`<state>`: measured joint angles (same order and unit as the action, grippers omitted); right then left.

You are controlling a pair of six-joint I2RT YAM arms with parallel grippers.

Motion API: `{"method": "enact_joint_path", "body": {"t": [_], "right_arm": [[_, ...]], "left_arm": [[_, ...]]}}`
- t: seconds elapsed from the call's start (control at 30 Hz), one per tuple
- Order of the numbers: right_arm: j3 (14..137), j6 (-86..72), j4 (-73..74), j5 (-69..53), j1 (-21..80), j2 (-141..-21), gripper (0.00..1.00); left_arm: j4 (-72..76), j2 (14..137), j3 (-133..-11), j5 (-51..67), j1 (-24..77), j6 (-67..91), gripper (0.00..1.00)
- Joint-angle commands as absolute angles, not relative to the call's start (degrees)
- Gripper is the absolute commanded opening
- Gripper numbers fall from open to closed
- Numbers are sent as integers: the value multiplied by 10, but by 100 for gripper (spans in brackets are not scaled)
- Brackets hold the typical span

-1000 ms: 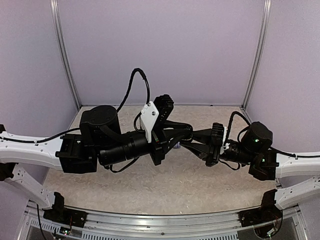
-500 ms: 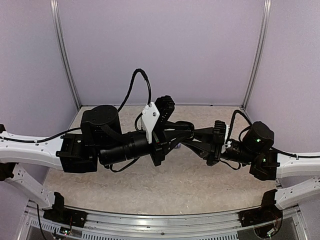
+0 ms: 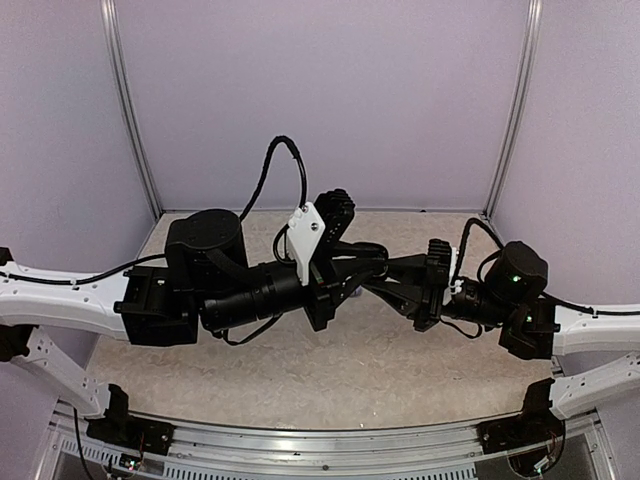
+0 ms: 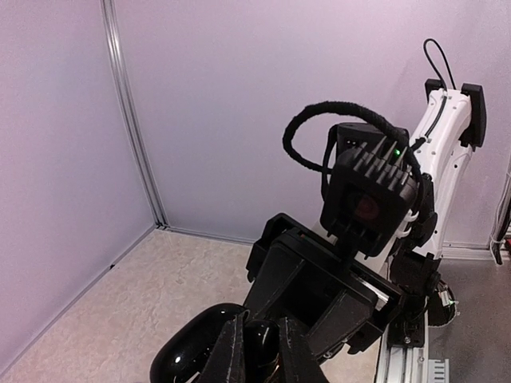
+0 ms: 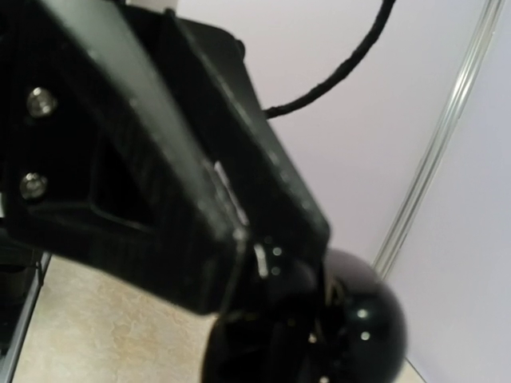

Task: Insert the wireless bluetooth earbuds into the charging case
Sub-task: Insert the right earbud into the right side groove of the charging case.

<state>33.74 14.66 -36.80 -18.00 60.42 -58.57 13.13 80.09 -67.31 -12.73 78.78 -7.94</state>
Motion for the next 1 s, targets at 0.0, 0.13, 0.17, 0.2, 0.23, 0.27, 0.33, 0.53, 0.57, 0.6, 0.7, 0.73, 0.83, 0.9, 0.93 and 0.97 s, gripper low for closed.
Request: {"method": "enact_joint_path", "body": {"t": [0.0,0.13,0.17,0.2,0.23,0.27,0.33,0.53,0.57,0.6,0.7,0.73,0.83,0.9,0.93,0.97], "right_arm": [[359,141,-389,-231,611,-580,0],[359,139,-390,-227,611,-570,0],[359,138,-389,-230,611,-568,0],[359,138,-387,-234,610,-566,0],[359,139,-385,-241,610,-564,0],[359,141,-384,-249,610,-563,0],[361,142,-379,-267,610,-560,0],[371,125,-366,-306,606,-556,0],[372,120,-366,-311,604,-556,0],[373,115,-367,-314,602,-557,0],[373,105,-374,-318,600,-556,0],[372,102,-376,-319,600,-554,0],[372,94,-380,-321,597,-552,0],[371,86,-384,-324,594,-552,0],[370,84,-386,-326,594,-552,0],[370,81,-388,-328,593,-553,0]], "left_arm": [[105,818,-693,-173,779,-88,0],[83,819,-689,-168,778,-88,0],[77,818,-687,-165,776,-86,0],[69,816,-685,-156,773,-84,0],[62,814,-685,-146,769,-82,0],[54,815,-685,-135,765,-80,0],[37,815,-689,-112,754,-75,0],[17,800,-679,-34,730,-85,0],[18,798,-676,-27,728,-92,0],[19,795,-672,-23,727,-99,0],[27,788,-659,-20,725,-112,0],[32,786,-654,-19,724,-114,0],[42,778,-641,-21,723,-123,0],[41,777,-638,-21,723,-134,0],[41,776,-637,-22,723,-137,0],[42,775,-635,-23,723,-142,0]]}}
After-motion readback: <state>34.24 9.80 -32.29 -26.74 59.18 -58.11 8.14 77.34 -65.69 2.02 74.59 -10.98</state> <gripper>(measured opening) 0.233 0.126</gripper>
